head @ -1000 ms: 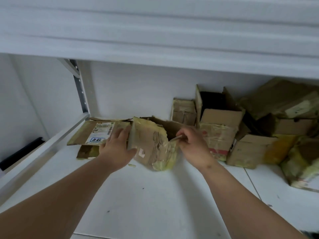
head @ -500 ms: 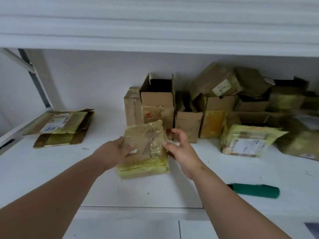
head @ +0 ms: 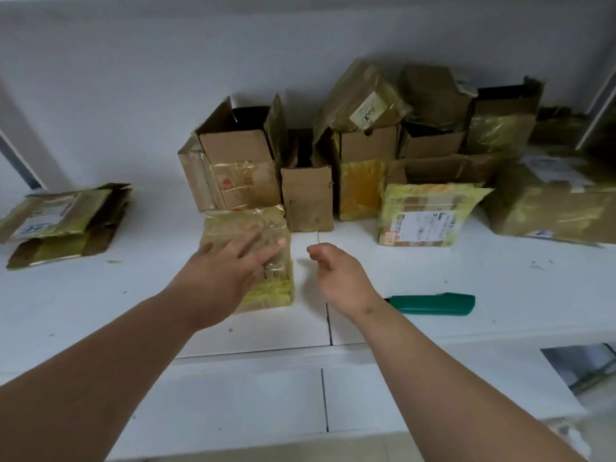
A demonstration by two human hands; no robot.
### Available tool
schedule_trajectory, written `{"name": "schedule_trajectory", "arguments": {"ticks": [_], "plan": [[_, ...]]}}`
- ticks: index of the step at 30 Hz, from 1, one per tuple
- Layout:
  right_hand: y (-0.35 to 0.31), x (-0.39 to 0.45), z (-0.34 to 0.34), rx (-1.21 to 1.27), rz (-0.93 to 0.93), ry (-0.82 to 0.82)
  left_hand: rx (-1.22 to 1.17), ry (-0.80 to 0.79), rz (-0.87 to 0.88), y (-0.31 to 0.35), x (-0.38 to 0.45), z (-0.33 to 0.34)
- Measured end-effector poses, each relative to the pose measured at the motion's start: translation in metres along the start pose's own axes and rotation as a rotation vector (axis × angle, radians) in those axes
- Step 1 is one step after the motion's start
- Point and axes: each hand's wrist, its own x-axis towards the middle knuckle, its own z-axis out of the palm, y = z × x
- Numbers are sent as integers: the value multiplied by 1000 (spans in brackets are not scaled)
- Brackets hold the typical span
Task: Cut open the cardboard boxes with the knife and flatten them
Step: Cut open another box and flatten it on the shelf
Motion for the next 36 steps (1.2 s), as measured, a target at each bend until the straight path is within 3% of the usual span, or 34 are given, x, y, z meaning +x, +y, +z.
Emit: {"name": "schedule_trajectory", "arguments": {"ticks": [6,9,18,22,28,36], "plan": [[38,-17,-41,-579,87,120,68,-124,36,-2,12,1],[50,-22,-51,-681,185,107,58,-116,-40,0,21,3],[74,-30,-72,-714,188,-2,20,-141,-139,3,20,3],[64,-26,-61,-726,46,-30,9,-141,-142,5,20,2],[31,-36,-18,-452,-229,1,8,-126,-144,3,21,5],[19,-36,1,-417,-228,43,-2,-132,-157,1,22,7]]}}
